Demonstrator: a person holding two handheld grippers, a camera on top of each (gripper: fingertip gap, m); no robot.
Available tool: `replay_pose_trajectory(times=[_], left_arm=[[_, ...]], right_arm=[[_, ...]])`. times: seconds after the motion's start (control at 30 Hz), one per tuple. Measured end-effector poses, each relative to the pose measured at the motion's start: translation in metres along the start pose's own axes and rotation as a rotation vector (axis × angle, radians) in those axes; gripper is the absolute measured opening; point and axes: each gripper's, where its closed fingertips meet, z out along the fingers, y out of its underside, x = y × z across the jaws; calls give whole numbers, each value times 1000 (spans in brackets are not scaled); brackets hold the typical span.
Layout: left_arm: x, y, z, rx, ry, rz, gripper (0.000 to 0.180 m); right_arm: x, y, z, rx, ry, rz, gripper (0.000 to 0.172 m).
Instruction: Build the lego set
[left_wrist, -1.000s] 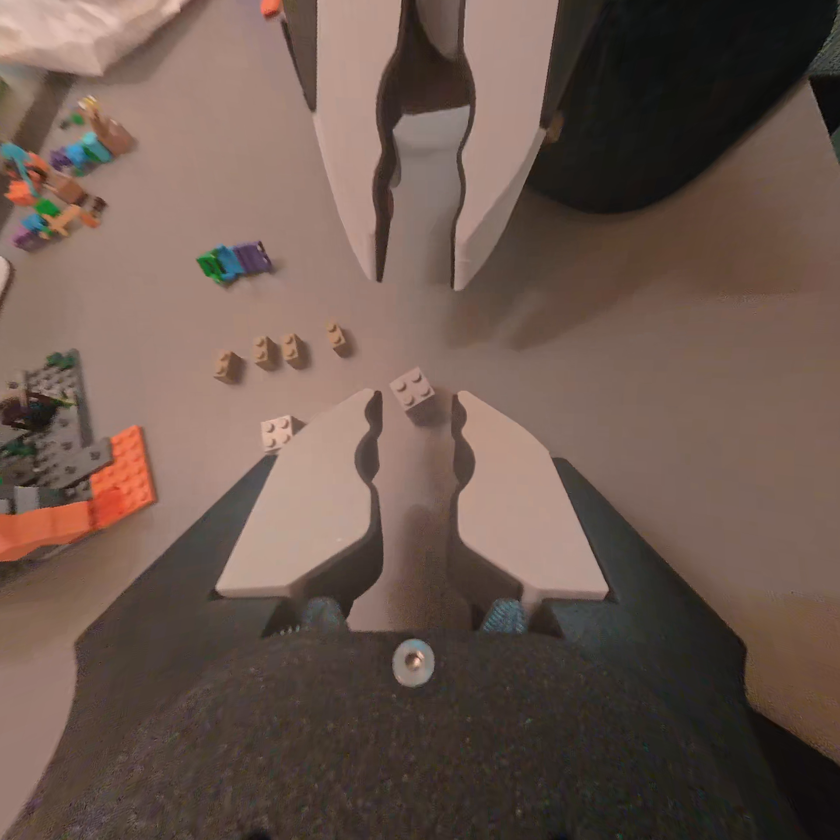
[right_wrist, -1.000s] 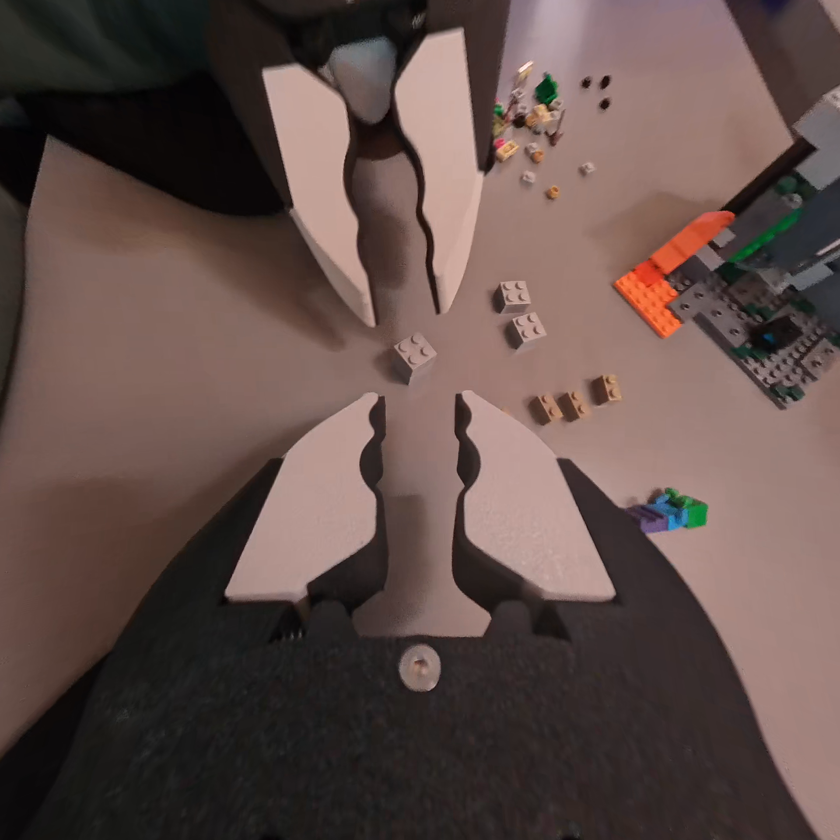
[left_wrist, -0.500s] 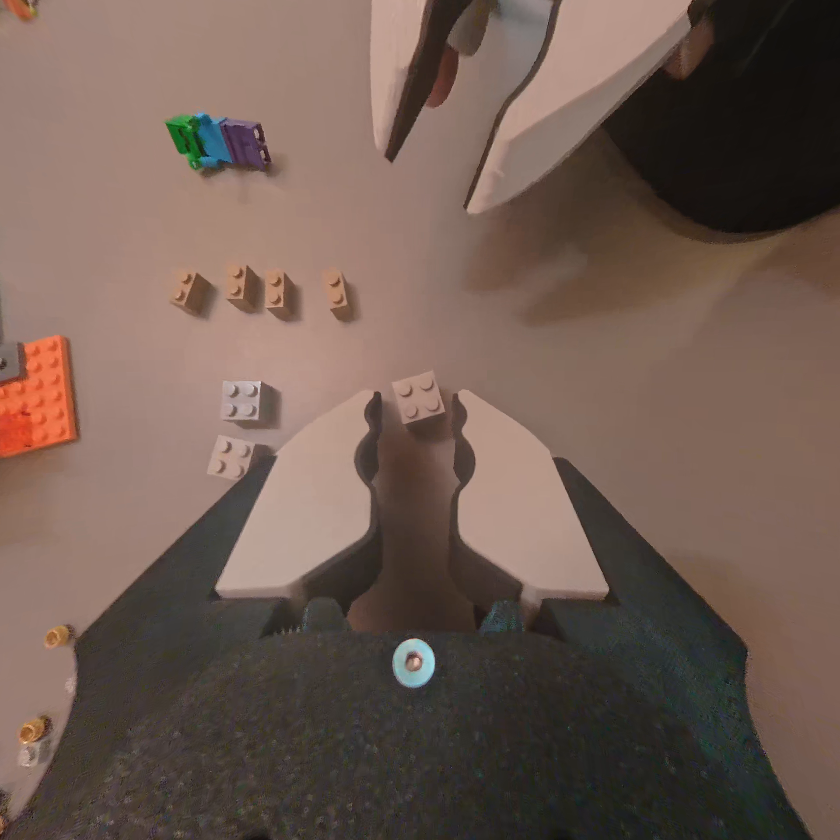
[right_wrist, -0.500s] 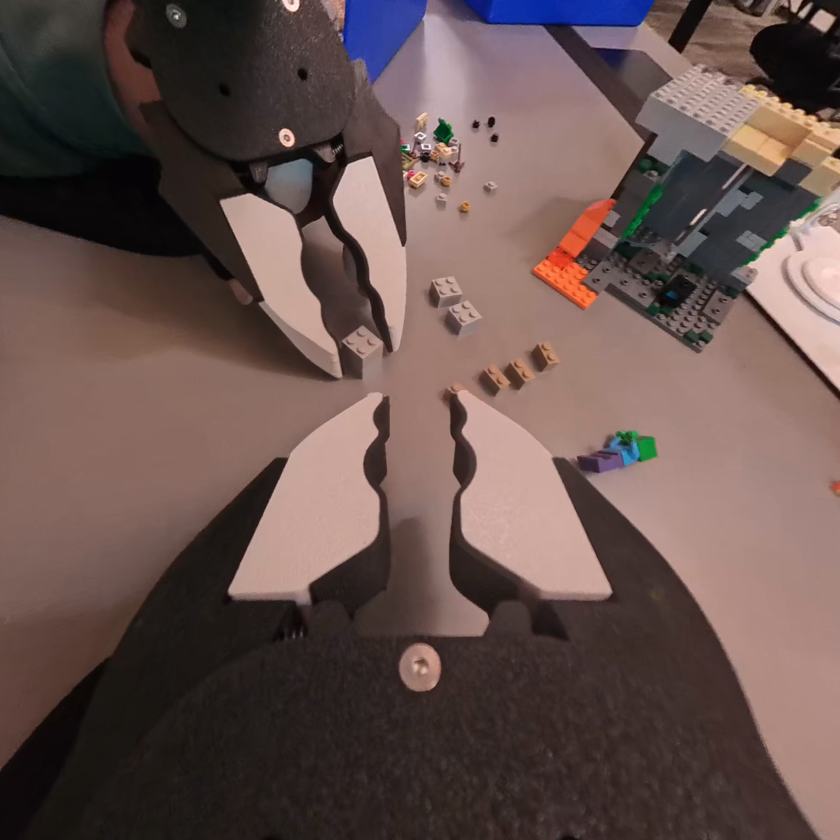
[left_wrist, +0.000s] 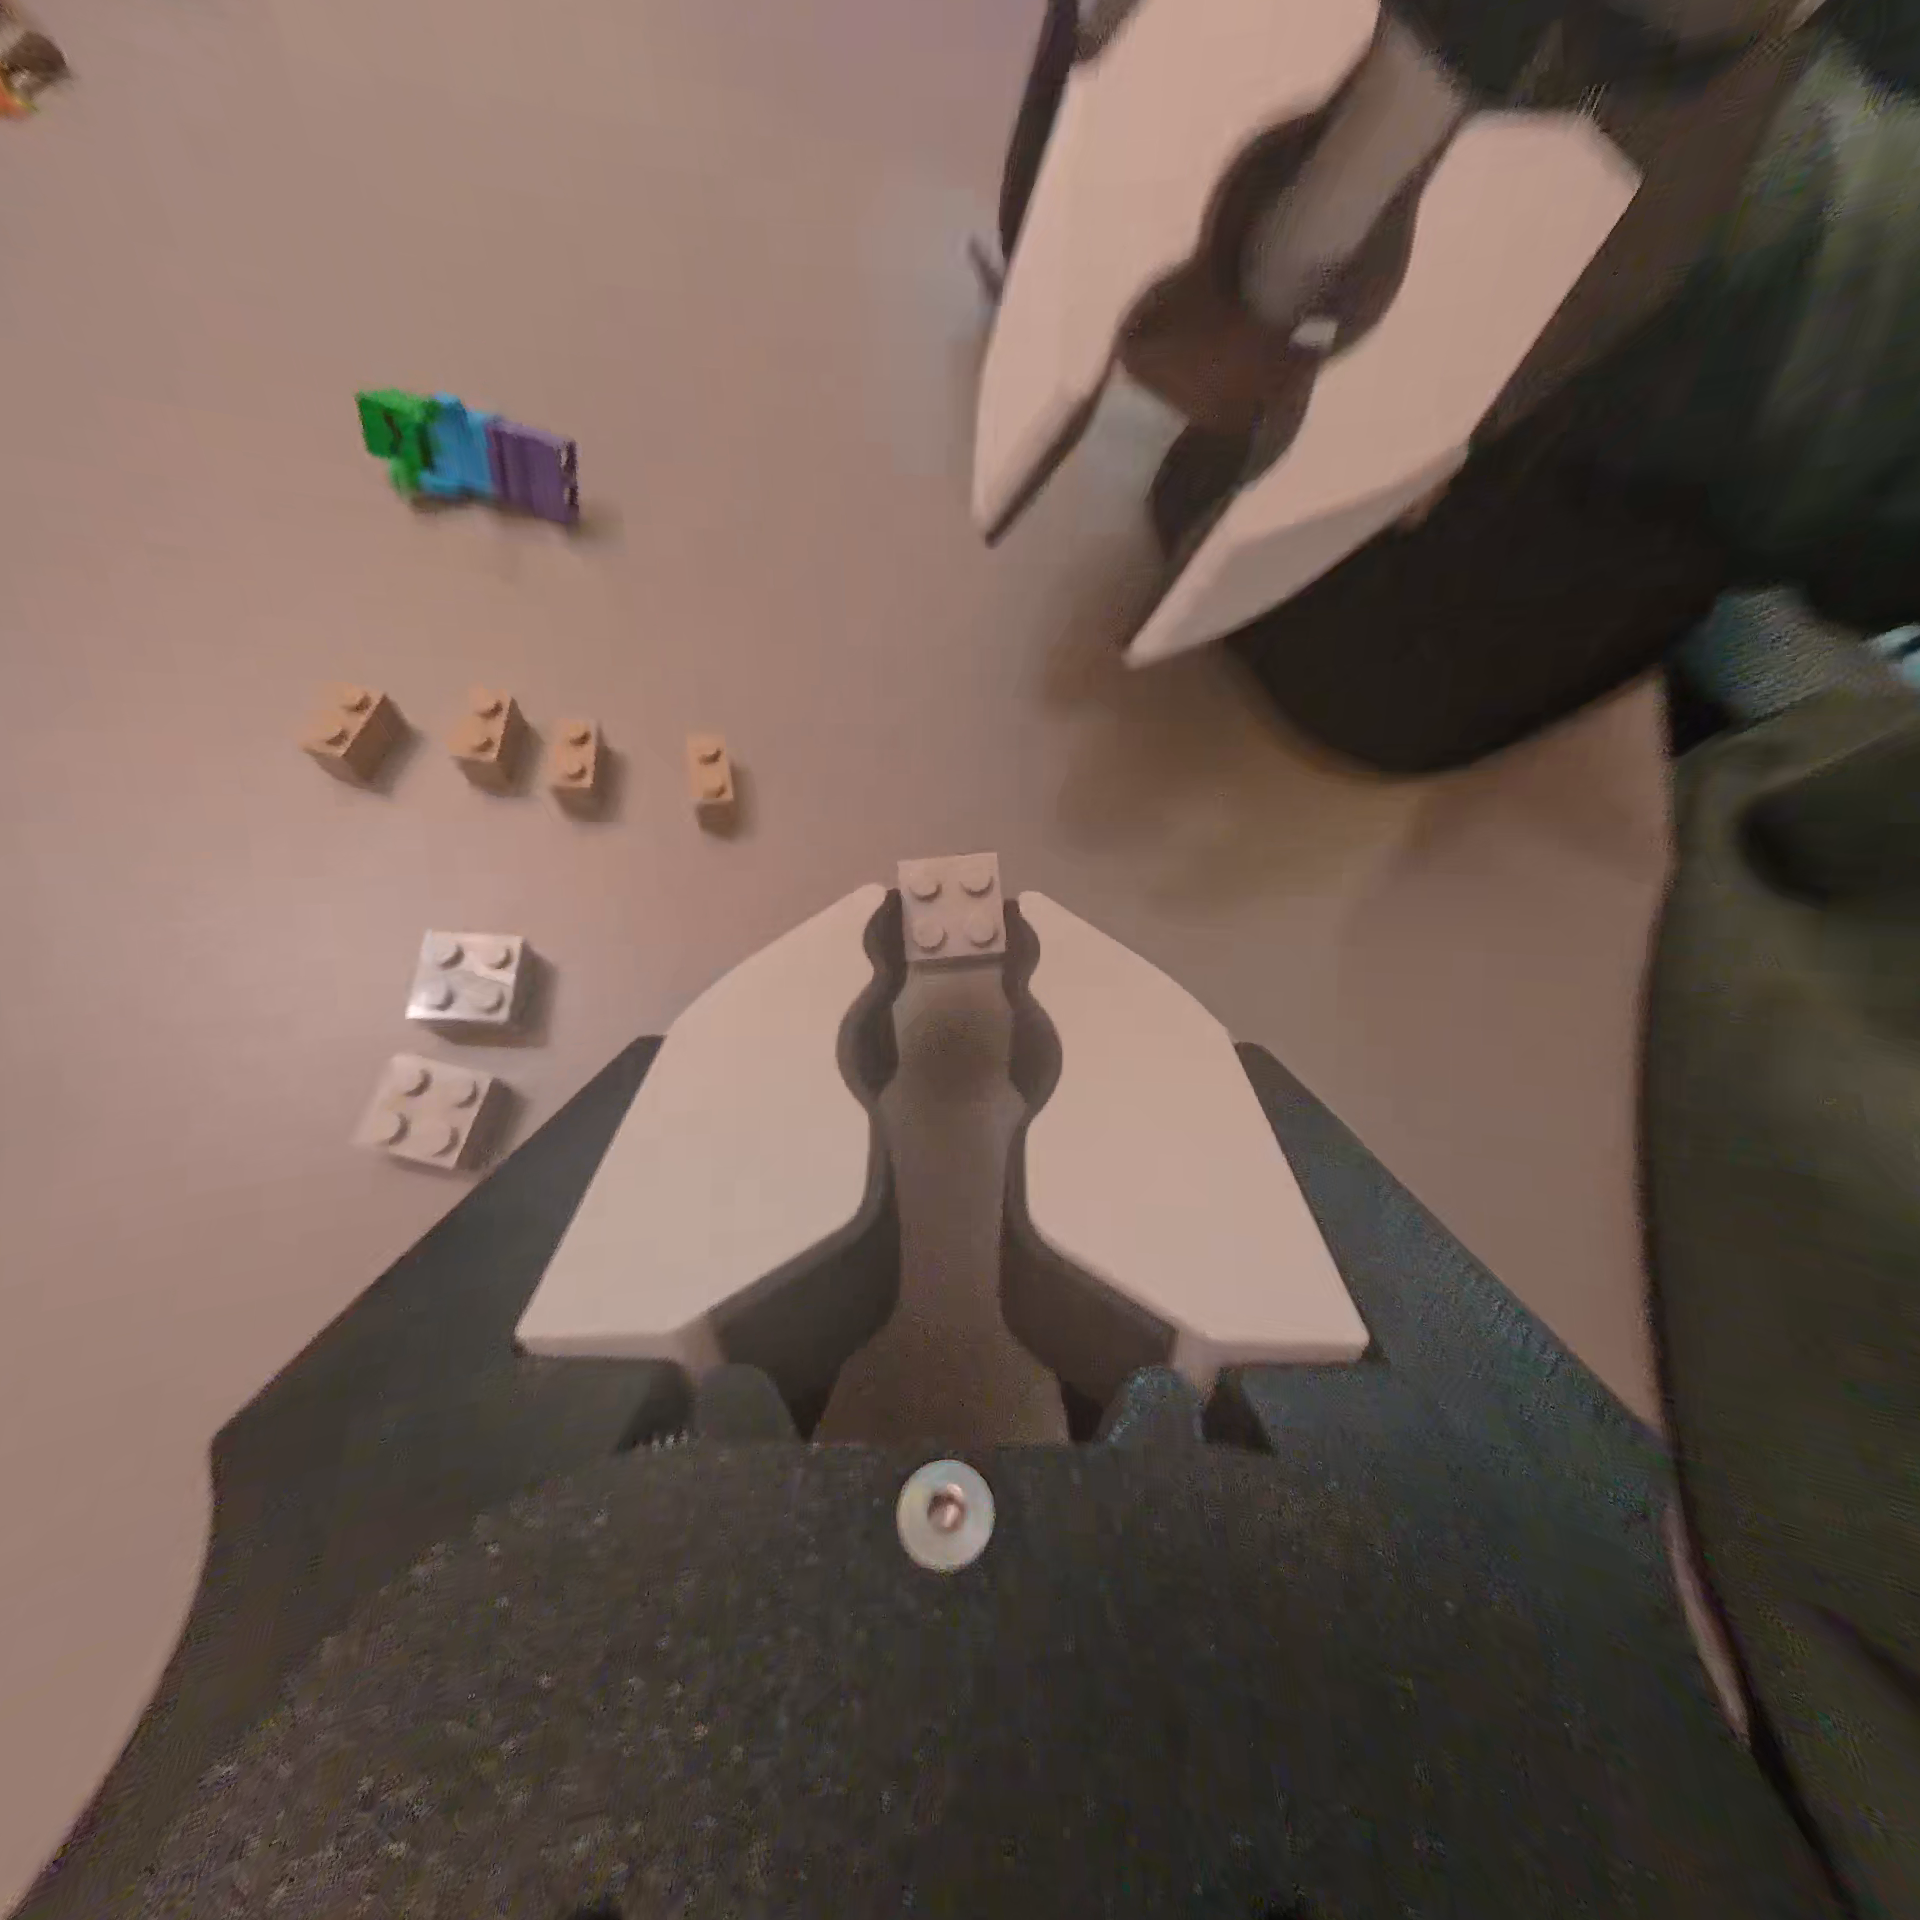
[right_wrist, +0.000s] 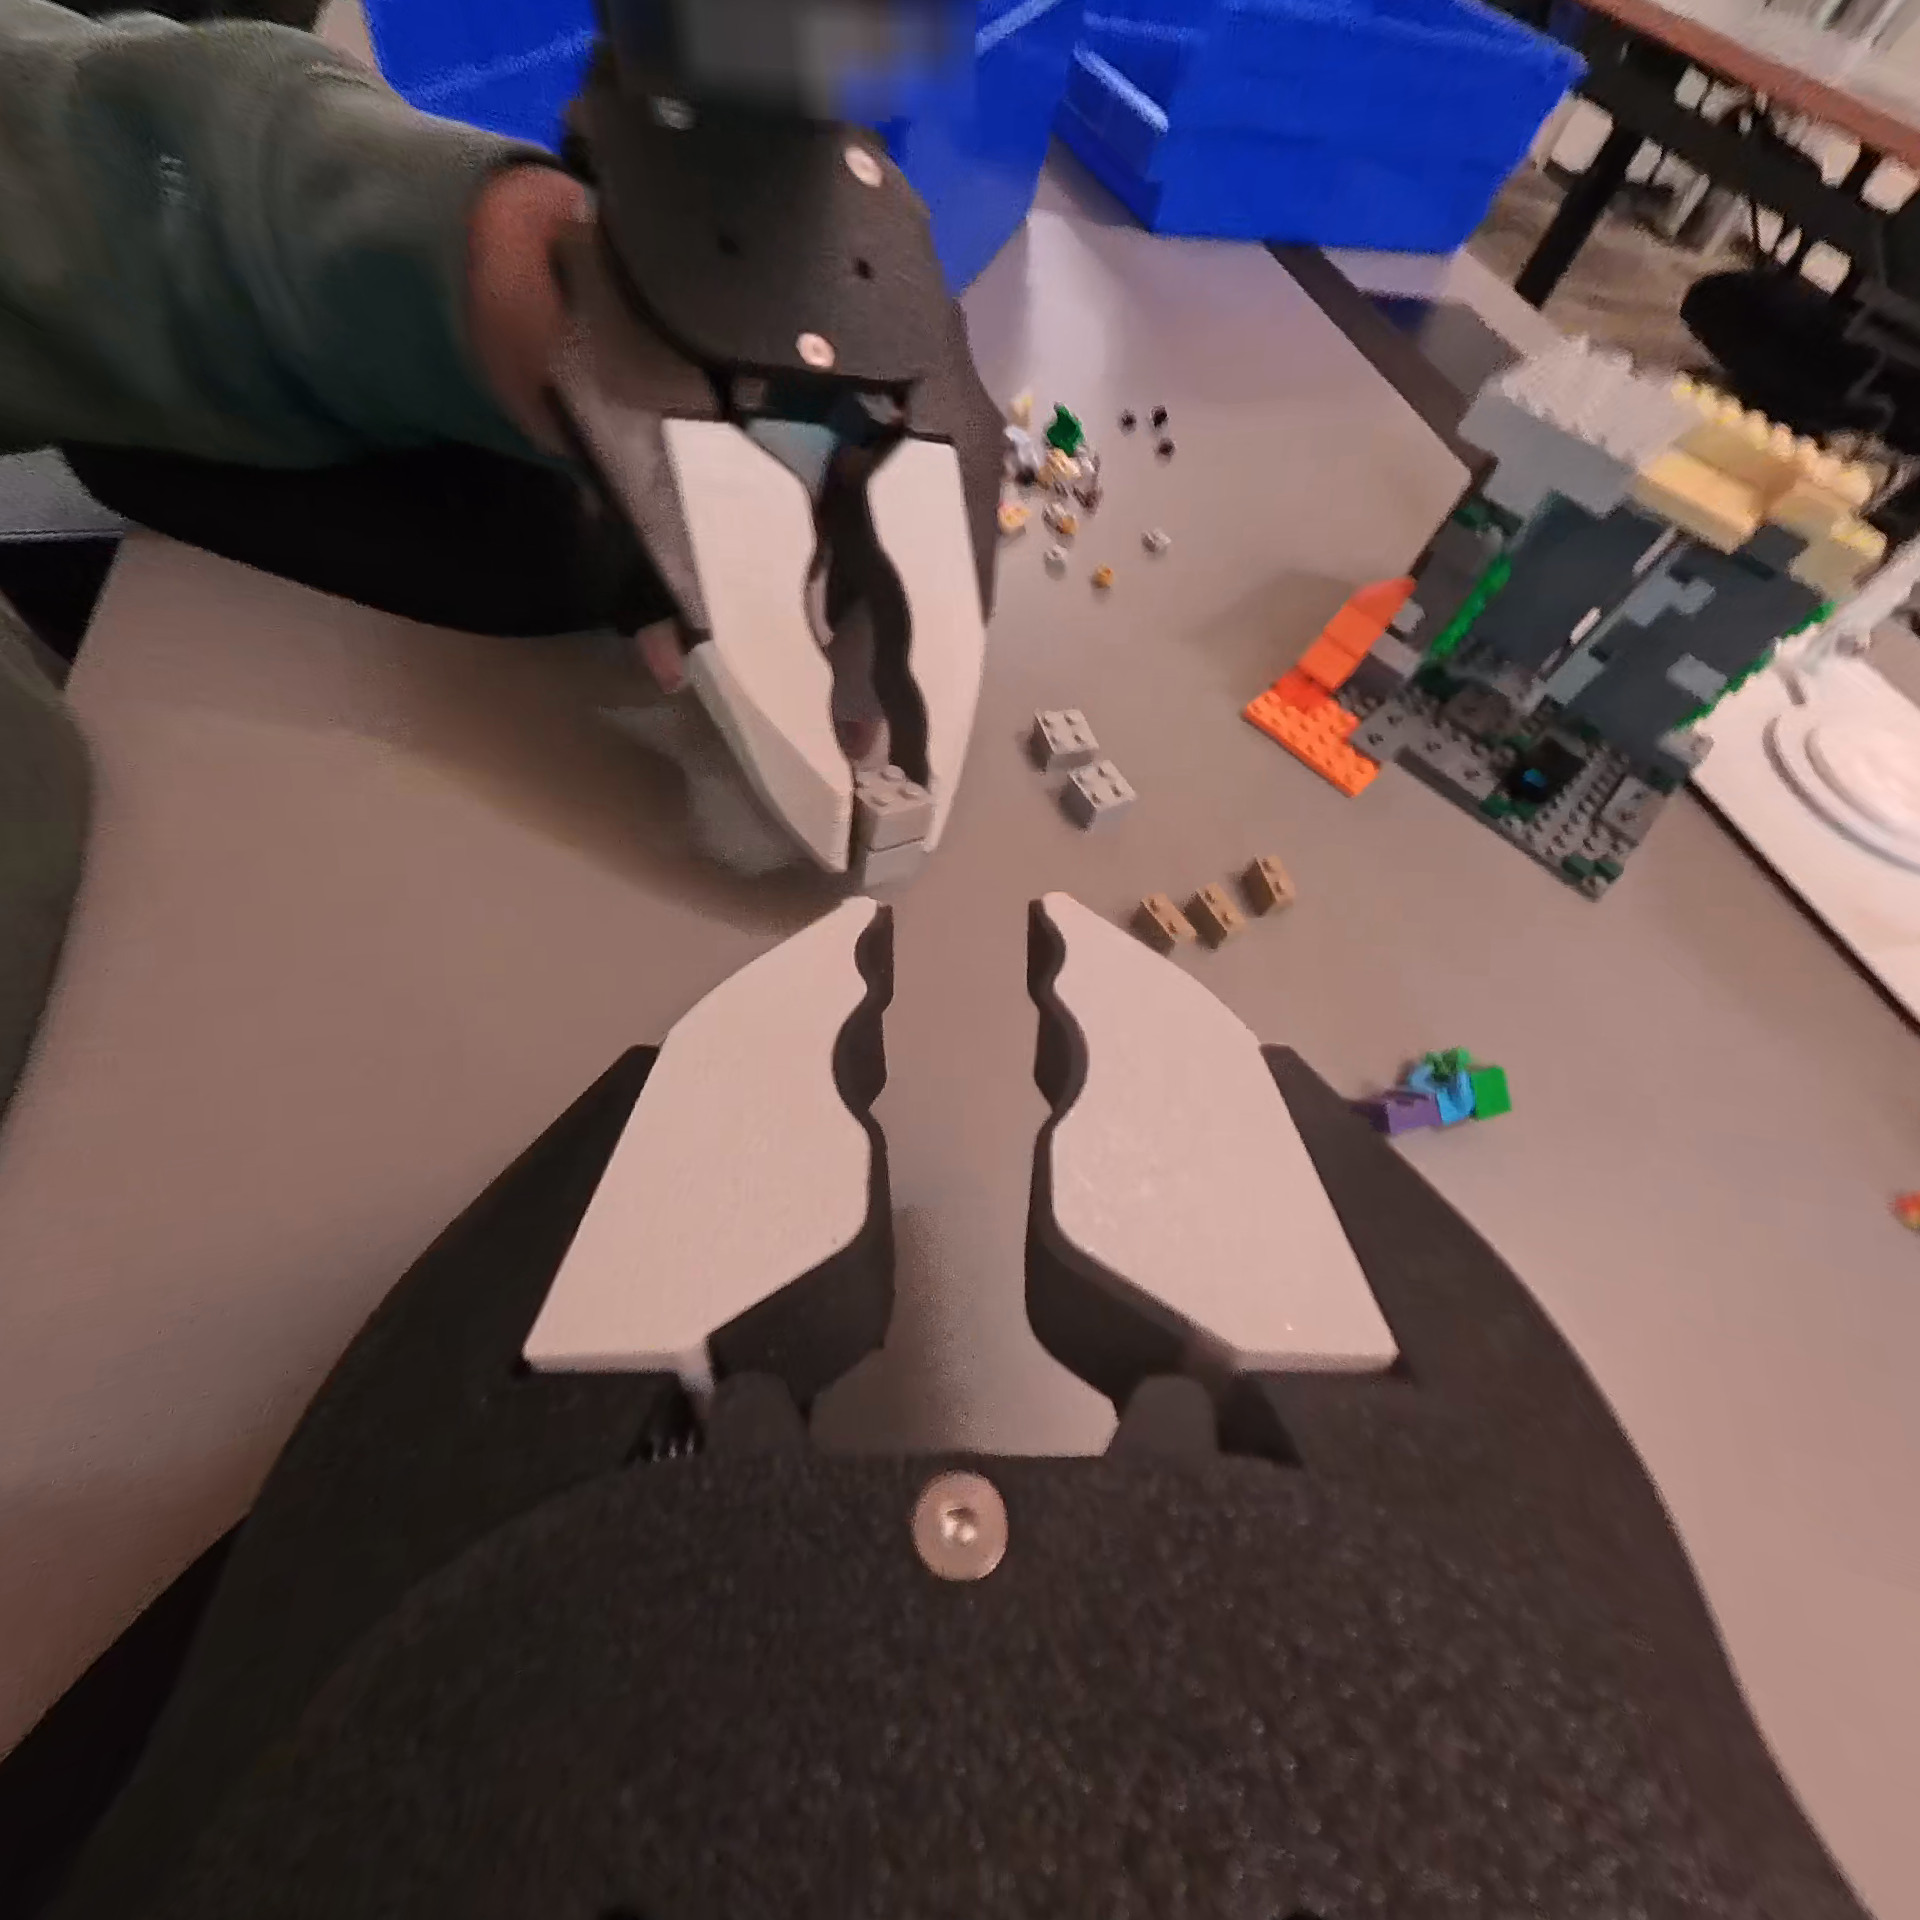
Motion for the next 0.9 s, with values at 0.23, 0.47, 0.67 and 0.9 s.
replay_pose_trajectory(times=[0.23, 0.47, 0.67, 0.9], left_arm=[[43, -37, -20, 149, 433, -134, 18], [79, -61, -37, 109, 751, -167, 18], [98, -71, -39, 51, 849, -147, 17], [104, -76, -39, 76, 882, -179, 18]], right_arm=[[-31, -28, -11, 118, -104, -272, 33], [-50, -52, -18, 143, -122, -494, 47], [-60, -66, -21, 170, -116, -605, 36], [-59, -70, -27, 192, -79, -571, 25]])
